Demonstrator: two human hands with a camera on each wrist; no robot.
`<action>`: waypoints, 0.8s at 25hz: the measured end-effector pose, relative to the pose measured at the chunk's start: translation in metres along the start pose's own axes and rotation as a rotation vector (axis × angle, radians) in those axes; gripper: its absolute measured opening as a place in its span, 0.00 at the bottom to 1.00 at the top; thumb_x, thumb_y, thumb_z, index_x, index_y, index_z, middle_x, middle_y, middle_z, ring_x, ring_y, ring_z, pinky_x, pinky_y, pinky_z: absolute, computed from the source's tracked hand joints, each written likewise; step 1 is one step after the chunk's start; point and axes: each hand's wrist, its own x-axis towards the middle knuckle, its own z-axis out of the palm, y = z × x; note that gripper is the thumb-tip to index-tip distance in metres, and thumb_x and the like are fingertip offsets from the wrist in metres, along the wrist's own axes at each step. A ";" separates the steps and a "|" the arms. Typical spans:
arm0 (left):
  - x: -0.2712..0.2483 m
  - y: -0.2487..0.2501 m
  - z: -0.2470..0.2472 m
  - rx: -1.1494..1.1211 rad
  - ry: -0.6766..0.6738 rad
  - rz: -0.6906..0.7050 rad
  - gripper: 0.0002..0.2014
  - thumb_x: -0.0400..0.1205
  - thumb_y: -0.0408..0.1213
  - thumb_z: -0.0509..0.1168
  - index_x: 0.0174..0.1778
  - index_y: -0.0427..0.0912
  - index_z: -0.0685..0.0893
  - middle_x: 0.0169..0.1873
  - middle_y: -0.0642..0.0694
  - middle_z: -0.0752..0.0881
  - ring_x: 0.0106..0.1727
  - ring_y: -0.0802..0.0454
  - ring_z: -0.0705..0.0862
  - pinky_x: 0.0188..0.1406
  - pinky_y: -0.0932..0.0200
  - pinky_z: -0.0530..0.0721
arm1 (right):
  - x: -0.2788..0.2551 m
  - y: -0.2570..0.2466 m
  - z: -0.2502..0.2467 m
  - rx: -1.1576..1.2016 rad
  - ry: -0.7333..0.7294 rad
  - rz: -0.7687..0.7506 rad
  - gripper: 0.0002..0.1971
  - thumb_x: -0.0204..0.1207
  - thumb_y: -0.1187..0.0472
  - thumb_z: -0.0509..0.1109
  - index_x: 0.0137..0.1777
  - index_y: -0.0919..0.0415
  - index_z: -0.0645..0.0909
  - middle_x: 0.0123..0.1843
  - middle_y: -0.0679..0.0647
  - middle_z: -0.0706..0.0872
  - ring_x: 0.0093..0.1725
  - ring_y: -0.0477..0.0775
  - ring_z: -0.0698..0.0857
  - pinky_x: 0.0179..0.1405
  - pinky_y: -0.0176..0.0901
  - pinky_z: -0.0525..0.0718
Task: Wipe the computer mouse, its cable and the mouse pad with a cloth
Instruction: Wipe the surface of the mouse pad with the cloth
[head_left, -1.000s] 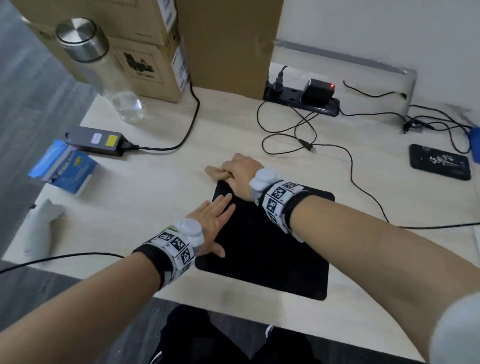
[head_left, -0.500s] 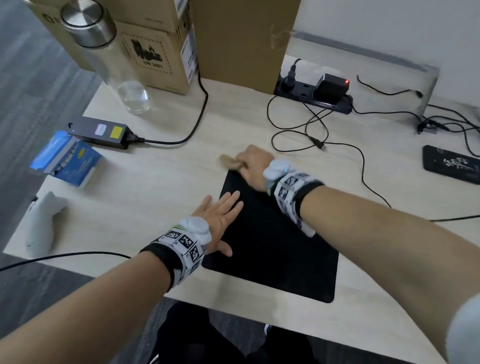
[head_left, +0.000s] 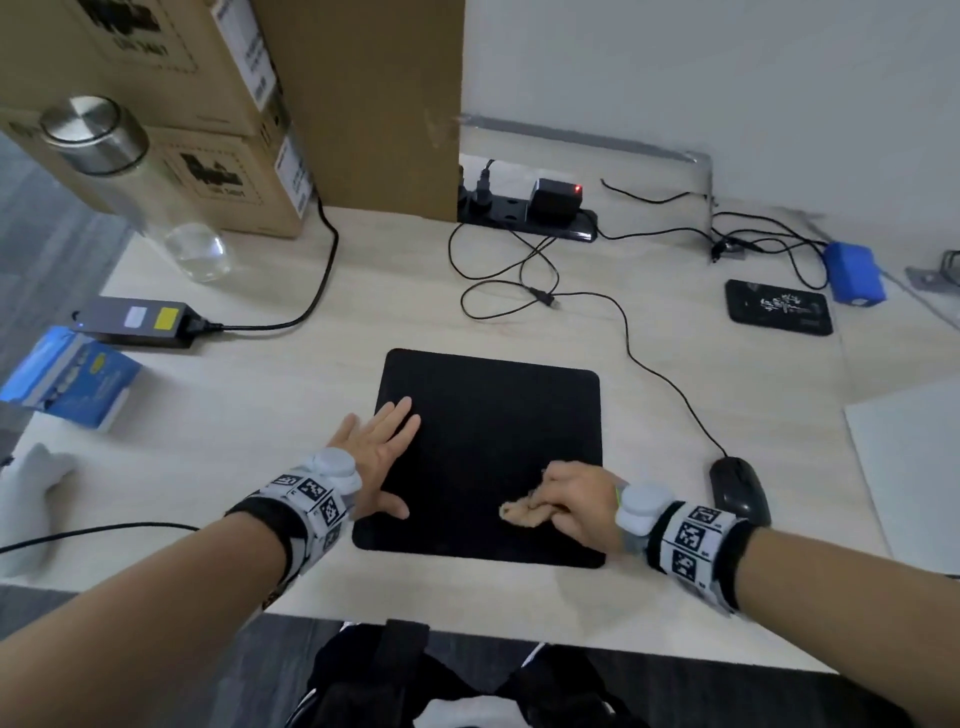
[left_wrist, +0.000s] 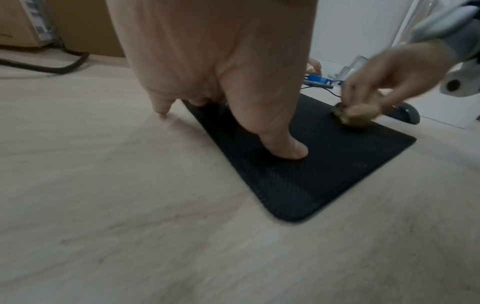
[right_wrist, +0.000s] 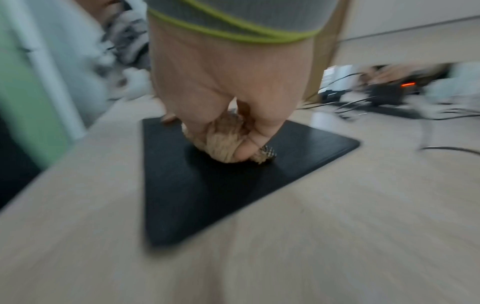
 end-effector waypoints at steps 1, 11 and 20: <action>-0.001 0.003 -0.002 0.009 0.000 -0.006 0.58 0.74 0.65 0.69 0.85 0.47 0.36 0.84 0.47 0.31 0.86 0.49 0.36 0.83 0.45 0.41 | 0.007 0.006 -0.009 0.021 0.103 0.046 0.17 0.71 0.63 0.63 0.59 0.58 0.85 0.52 0.57 0.83 0.50 0.59 0.85 0.52 0.51 0.84; -0.023 0.024 -0.006 -0.277 0.182 -0.401 0.61 0.62 0.55 0.83 0.82 0.51 0.48 0.77 0.44 0.60 0.74 0.42 0.68 0.68 0.48 0.76 | 0.042 0.003 -0.008 0.108 0.343 0.390 0.25 0.77 0.66 0.61 0.73 0.47 0.76 0.54 0.51 0.73 0.51 0.52 0.83 0.59 0.36 0.77; -0.008 0.011 0.004 -0.789 0.214 -0.590 0.43 0.68 0.47 0.81 0.75 0.47 0.65 0.53 0.41 0.86 0.50 0.43 0.87 0.54 0.48 0.86 | 0.058 -0.052 -0.038 0.340 0.277 0.612 0.10 0.72 0.47 0.58 0.43 0.50 0.77 0.44 0.49 0.84 0.43 0.55 0.84 0.49 0.50 0.83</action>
